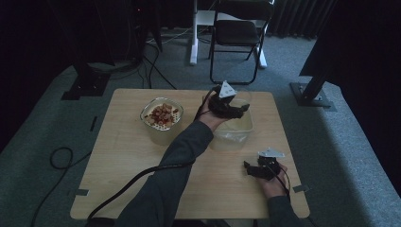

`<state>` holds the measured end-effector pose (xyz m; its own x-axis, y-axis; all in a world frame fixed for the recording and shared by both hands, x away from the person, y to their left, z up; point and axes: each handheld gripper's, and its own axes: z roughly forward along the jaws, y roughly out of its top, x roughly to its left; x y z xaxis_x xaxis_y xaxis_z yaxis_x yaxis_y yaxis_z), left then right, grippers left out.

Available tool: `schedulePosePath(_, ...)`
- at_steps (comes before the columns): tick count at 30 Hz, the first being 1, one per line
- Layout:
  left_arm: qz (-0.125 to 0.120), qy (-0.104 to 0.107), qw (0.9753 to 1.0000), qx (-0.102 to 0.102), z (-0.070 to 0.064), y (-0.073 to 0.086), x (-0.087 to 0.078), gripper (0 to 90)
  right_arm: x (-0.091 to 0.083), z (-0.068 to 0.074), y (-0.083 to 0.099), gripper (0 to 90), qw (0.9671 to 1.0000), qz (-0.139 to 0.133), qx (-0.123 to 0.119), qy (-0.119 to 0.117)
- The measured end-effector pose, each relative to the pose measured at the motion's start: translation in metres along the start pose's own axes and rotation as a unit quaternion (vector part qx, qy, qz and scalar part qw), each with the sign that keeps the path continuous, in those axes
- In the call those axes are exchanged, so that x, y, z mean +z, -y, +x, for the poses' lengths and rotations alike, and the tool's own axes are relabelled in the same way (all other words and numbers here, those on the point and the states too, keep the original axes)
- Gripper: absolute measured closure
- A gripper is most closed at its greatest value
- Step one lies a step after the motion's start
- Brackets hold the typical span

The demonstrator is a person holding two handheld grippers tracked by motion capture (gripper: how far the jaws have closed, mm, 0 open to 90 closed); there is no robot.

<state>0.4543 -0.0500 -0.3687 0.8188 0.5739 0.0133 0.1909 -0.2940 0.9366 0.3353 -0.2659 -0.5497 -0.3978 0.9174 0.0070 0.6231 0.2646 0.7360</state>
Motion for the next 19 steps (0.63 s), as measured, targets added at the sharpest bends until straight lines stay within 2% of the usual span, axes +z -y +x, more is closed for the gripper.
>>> schedulePosePath(2, 0.005, 0.011, 0.9998, -0.013, 0.003, 0.002, 0.002, 17.6, 0.0, 0.0, 0.0, 22.1, 1.0, 0.0, -0.001, 0.0)
schedulePosePath(5, 0.011, 0.0, 0.9999, -0.011, 0.005, 0.005, 0.001, 15.4, 0.0, 0.0, 0.0, 22.0, 1.0, 0.0, -0.001, 0.0)
schedulePosePath(10, 0.01, -0.006, 0.9999, -0.006, 0.009, 0.003, -0.006, 15.4, 0.0, 0.0, 0.0, 21.9, 1.0, 0.0, -0.001, -0.001)
schedulePosePath(19, 0.024, -0.021, 0.9994, 0.011, 0.009, 0.004, -0.02, 15.7, 0.0, 0.0, 0.0, 21.2, 1.0, 0.0, -0.001, 0.0)
